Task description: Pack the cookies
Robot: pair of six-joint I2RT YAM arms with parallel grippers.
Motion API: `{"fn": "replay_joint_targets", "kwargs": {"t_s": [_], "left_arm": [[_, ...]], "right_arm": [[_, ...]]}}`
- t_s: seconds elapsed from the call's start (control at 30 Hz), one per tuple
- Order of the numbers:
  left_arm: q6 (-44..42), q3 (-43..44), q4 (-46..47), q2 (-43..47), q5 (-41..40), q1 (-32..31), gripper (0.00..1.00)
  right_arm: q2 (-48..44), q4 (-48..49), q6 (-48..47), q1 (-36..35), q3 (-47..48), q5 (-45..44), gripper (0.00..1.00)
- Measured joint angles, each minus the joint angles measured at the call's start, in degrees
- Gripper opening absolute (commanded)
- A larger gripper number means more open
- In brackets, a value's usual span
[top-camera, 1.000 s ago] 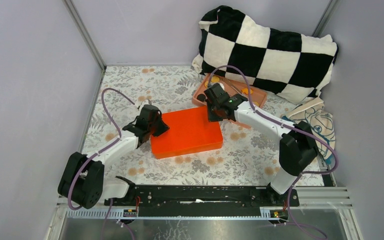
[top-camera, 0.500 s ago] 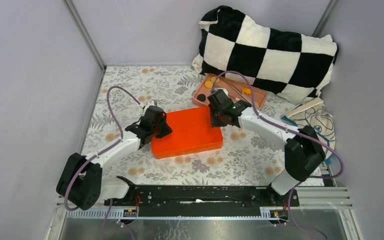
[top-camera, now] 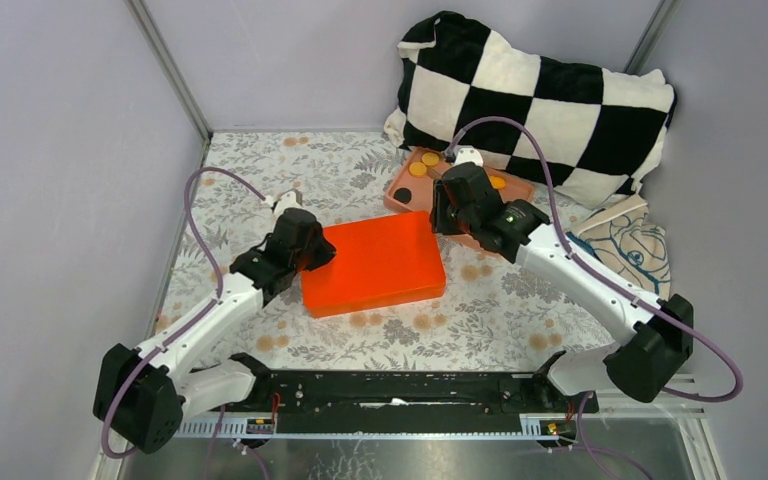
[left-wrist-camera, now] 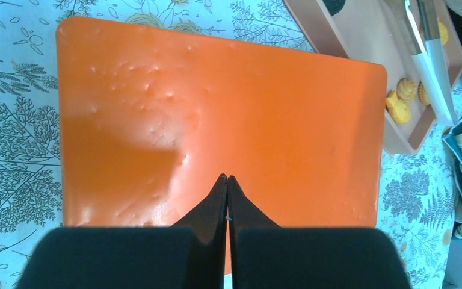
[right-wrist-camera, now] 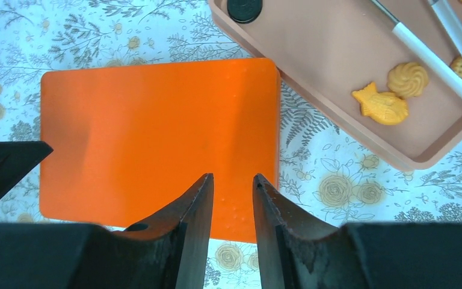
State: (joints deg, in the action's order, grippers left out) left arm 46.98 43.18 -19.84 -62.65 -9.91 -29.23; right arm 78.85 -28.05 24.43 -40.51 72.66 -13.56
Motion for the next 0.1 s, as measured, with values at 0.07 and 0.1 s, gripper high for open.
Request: {"fn": "replay_joint_targets", "kwargs": {"t_s": [0.07,0.1], "left_arm": [[-0.07,0.0,-0.57,-0.26,-0.15,-0.02,0.0],[-0.09,0.0,-0.81,-0.42,-0.22,-0.02,0.0]], "right_arm": [[-0.07,-0.22,-0.11,0.0,-0.04,-1.38,0.39],[-0.07,-0.44,-0.17,0.0,-0.11,-2.23,0.42]]}}
